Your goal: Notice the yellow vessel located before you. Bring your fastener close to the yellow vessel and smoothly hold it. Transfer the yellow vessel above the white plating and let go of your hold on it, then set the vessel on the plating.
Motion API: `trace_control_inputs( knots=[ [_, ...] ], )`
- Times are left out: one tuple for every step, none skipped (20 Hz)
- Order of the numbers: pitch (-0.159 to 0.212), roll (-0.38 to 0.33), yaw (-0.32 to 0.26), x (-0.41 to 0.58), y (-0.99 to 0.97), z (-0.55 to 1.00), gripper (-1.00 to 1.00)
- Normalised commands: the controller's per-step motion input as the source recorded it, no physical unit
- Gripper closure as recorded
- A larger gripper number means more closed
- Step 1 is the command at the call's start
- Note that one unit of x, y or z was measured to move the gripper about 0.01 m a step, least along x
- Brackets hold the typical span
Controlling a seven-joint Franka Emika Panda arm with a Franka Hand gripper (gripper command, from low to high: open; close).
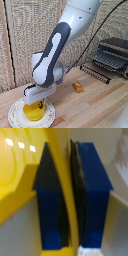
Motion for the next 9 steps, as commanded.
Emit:
trace_control_inputs(
  knots=[
    [0.000, 0.061, 0.000, 0.137, 0.00, 0.33, -1.00],
    [0.000, 0.079, 0.000, 0.117, -0.03, 0.47, -1.00],
    [0.000, 0.092, 0.000, 0.123, -0.05, 0.61, -1.00],
    [0.000, 0.088, 0.000, 0.103, -0.11, 0.74, -1.00],
    [0.000, 0.080, 0.000, 0.077, -0.11, 0.83, -1.00],
    [0.043, 0.044, -0.024, 0.174, -0.03, 0.89, -1.00],
    [0.024, 0.060, 0.000, 0.086, -0.10, 0.91, -1.00],
    [0.042, 0.026, 0.000, 0.203, 0.00, 0.84, -1.00],
    [0.054, 0.088, 0.000, 0.117, -0.13, 0.88, -1.00]
  ],
)
